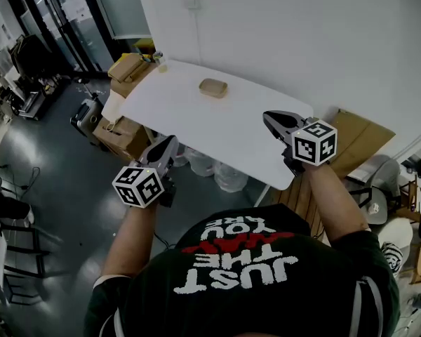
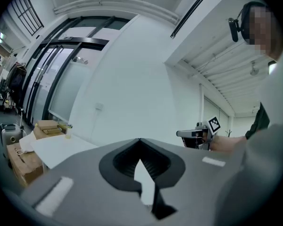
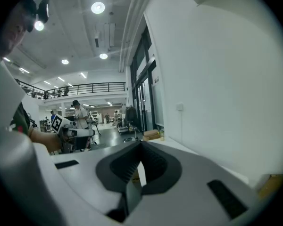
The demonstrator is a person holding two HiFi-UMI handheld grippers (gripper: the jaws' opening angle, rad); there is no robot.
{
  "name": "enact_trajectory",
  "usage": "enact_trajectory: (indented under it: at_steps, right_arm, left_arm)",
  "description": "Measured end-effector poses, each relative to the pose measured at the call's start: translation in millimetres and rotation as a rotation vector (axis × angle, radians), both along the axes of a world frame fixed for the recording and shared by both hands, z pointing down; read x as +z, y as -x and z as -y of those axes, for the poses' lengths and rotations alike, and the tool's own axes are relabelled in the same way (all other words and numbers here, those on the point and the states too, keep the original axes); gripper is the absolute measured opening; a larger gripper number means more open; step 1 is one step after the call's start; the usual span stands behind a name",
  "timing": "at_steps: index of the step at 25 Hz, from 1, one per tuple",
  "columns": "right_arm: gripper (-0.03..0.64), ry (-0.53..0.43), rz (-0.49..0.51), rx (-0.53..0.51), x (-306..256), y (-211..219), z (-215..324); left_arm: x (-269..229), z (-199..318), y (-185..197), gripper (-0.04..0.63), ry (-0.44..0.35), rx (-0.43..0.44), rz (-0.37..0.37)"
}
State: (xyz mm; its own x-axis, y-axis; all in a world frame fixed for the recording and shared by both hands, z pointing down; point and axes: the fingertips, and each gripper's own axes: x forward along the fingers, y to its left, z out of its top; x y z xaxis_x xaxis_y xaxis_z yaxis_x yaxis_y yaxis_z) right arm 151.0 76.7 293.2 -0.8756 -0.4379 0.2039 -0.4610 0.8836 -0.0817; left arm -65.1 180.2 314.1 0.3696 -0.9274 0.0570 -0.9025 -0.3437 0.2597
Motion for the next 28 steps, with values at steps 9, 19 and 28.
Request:
enact_trajectory:
  at_steps: [9,19,28]
  right_arm:
    - [0.006,-0.017,0.012,-0.031,-5.7,-26.9,25.8]
    - [0.006,0.008,0.010,-0.072,7.6,-49.9,67.7]
    - [0.006,0.035,-0.031,-0.045,39.7,7.8,131.3]
  left_arm:
    - [-2.0,18.4,-31.3,0.008,-0.005,-0.032,0.018]
    - [13.4,45.7,-60.5,0.008,0.027,-0.070,-0.004]
    - [51.1,116.6,0.6,0.008,0.067,-0.032,-0.030]
